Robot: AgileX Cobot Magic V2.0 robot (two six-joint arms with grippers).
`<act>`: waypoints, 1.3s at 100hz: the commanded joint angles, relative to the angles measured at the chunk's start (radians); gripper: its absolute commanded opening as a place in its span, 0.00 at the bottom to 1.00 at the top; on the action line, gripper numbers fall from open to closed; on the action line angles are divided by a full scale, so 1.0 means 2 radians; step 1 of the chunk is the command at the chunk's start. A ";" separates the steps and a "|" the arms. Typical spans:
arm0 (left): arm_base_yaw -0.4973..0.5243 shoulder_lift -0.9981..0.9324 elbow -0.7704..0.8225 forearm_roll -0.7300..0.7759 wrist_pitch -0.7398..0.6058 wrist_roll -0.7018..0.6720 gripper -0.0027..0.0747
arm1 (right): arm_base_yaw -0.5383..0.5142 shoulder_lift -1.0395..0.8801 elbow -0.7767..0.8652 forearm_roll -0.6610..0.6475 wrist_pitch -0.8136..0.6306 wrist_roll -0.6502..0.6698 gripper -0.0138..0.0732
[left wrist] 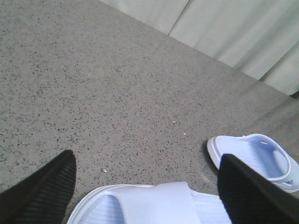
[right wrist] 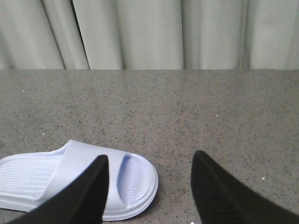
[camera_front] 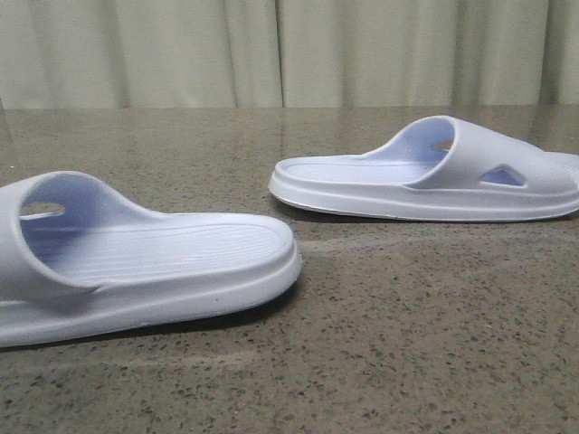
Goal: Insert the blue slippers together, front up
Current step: 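Grasp the heel rim of the slipper nearest the left gripper with the left gripper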
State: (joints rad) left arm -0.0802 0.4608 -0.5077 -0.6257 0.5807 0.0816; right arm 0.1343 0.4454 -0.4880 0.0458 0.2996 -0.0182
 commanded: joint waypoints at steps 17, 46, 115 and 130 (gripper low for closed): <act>0.000 0.007 0.013 -0.014 -0.029 -0.084 0.80 | -0.002 0.006 -0.016 0.002 -0.066 -0.003 0.61; 0.000 0.007 0.070 -0.009 -0.045 -0.136 0.80 | -0.002 0.006 -0.016 0.002 -0.066 -0.003 0.61; 0.000 0.007 0.119 -0.050 -0.047 -0.176 0.80 | -0.002 0.006 -0.016 0.002 -0.073 -0.003 0.61; 0.000 0.008 0.119 -0.062 -0.042 -0.176 0.80 | -0.002 0.006 -0.016 0.003 -0.076 -0.003 0.61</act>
State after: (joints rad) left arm -0.0802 0.4614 -0.2435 -0.7011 0.5312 -0.2616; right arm 0.1343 0.4454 -0.4880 0.0479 0.2405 -0.0182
